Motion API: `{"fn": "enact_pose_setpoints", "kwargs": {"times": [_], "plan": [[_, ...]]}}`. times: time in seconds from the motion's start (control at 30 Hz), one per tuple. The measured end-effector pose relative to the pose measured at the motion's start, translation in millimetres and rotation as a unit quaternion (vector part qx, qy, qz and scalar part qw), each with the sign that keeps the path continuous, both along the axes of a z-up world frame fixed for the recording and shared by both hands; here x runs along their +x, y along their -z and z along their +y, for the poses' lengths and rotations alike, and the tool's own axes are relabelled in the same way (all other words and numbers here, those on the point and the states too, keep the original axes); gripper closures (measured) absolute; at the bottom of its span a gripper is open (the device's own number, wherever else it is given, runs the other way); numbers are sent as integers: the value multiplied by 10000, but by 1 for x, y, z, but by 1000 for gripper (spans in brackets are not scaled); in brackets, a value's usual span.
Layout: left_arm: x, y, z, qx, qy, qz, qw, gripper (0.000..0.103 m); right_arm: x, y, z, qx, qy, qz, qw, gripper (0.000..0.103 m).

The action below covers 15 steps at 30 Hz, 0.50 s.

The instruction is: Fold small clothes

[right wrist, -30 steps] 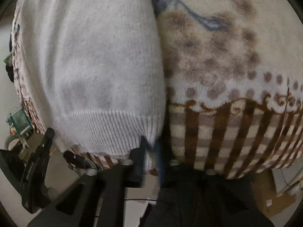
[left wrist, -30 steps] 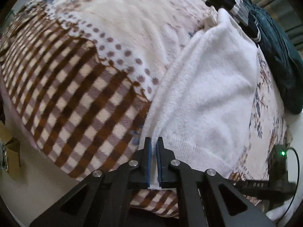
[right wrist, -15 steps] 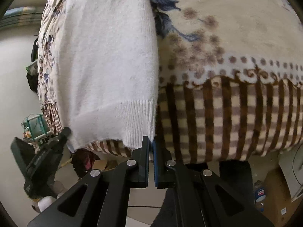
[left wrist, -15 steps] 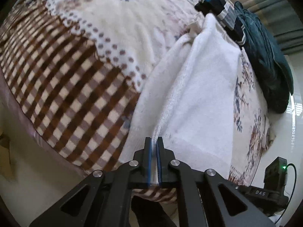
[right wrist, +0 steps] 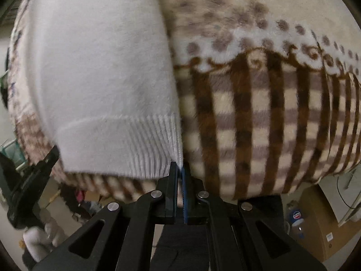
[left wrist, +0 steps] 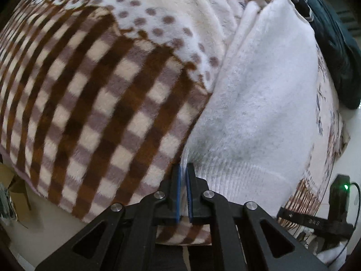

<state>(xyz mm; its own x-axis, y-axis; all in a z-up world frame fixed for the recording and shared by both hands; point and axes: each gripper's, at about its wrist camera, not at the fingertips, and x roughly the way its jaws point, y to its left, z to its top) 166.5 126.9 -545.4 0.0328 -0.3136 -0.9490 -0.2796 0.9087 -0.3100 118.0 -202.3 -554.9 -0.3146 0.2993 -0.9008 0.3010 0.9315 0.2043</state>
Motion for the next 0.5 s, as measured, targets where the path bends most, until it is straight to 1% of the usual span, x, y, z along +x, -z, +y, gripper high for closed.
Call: {"fn": "enact_pose_setpoints", "kwargs": {"times": [0.03, 0.07, 0.1, 0.13, 0.17, 0.2, 0.23, 0.27, 0.3, 0.37, 0.47, 0.5], "plan": [[4, -5, -2, -24, -12, 19, 10000, 99, 2, 3, 1, 53, -32, 96, 9999, 98], [5, -13, -2, -61, -50, 0, 10000, 99, 5, 5, 0, 174, -27, 255, 9995, 90], [8, -26, -1, -91, -57, -70, 9999, 97, 7, 4, -2, 268, 2, 403, 9988, 76], [10, -36, -1, -79, -49, -117, 9999, 95, 10, 0, -6, 352, 51, 438, 9984, 67], [15, -51, 0, -48, -76, -232, 9997, 81, 13, -8, -10, 421, 112, 418, 9982, 52], [21, -62, 2, -47, -111, -343, 9993, 60, 18, -20, -16, 433, 136, 324, 9984, 47], [31, -76, 4, -114, -185, -494, 9985, 50, 25, -32, -20, 432, 119, 198, 9988, 46], [45, -91, 5, -219, -283, -708, 9969, 38, 30, -42, -23, 408, 102, 84, 9991, 43], [63, -104, 5, -280, -335, -907, 9949, 37, 40, -56, -28, 346, 126, -94, 9993, 40], [103, -120, 0, -412, -284, -1219, 9913, 37, 64, -80, -35, 329, 252, -477, 9980, 40], [175, -133, -15, -304, -157, -1580, 9868, 37, 105, -101, -44, 374, 528, -922, 9936, 40], [210, -136, -26, -249, -63, -1693, 9852, 37, 127, -106, -46, 384, 611, -1098, 9913, 40]]}}
